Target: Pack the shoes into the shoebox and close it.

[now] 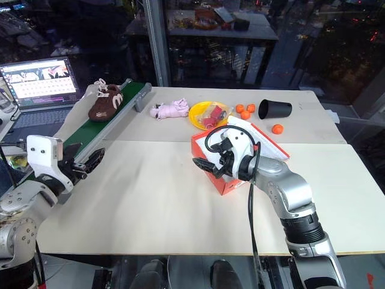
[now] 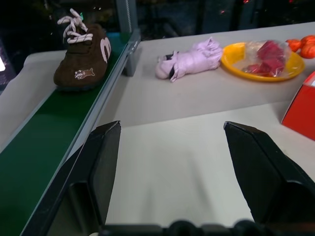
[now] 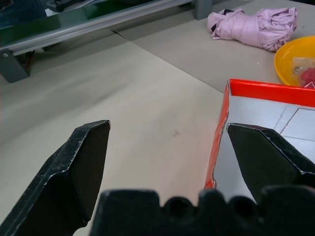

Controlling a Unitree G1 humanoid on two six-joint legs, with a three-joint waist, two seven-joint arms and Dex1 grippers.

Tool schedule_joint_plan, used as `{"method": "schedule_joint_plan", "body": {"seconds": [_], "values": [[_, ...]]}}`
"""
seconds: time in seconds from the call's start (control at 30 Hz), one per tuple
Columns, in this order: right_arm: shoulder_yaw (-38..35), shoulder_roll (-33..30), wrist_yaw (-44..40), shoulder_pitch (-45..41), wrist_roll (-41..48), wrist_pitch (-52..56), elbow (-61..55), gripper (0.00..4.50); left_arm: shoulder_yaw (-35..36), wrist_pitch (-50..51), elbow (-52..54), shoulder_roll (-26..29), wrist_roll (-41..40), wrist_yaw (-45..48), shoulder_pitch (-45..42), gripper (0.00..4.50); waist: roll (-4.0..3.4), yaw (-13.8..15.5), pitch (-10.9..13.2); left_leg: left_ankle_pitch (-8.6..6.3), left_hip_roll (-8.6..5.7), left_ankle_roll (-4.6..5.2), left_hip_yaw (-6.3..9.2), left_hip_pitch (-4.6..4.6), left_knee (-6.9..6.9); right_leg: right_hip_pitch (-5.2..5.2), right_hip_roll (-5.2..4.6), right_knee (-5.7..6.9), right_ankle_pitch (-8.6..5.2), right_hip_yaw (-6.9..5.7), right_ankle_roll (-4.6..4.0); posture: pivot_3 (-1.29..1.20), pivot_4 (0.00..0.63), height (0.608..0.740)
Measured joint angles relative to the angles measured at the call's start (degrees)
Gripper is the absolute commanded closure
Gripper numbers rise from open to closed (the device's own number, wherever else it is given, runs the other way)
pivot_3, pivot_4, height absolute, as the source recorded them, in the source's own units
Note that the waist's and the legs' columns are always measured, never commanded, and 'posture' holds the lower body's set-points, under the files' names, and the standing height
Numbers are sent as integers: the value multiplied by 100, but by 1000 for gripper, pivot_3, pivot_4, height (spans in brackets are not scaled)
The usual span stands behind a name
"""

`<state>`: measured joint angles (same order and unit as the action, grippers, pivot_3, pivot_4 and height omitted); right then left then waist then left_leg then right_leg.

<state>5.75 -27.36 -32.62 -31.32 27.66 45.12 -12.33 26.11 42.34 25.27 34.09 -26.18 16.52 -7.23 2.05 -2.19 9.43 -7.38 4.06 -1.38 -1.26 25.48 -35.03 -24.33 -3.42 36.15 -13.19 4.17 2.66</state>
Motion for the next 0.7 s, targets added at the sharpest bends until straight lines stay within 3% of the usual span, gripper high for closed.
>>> {"method": "schedule_joint_plan", "body": {"seconds": [0.17,0.33,0.47,0.7], "values": [[0,68,-205,15,17,-7,-4,28,373,-284,-1074,246,308,-122,-352,939,0,-5,0,-6,0,-9,-2,-2,0,2,-2,-8,-3,-3,0,0,150,736],[-27,87,-454,-16,82,-8,-113,28,435,-1027,-2656,604,470,332,-633,939,5,-3,2,-6,3,-10,-2,1,11,-7,-1,-4,7,-9,-15,0,150,736],[-165,65,-496,-19,78,-8,-185,28,452,-1502,-3282,745,540,680,-633,939,6,-4,3,-12,4,-19,-4,3,16,-9,-3,-6,17,-10,-21,0,150,736],[-209,68,-469,-21,72,-3,-299,28,534,-1718,-3409,772,428,1042,-564,939,9,-5,3,-26,10,-42,-7,3,16,-11,-3,-3,18,-14,-24,0,150,736]]}}
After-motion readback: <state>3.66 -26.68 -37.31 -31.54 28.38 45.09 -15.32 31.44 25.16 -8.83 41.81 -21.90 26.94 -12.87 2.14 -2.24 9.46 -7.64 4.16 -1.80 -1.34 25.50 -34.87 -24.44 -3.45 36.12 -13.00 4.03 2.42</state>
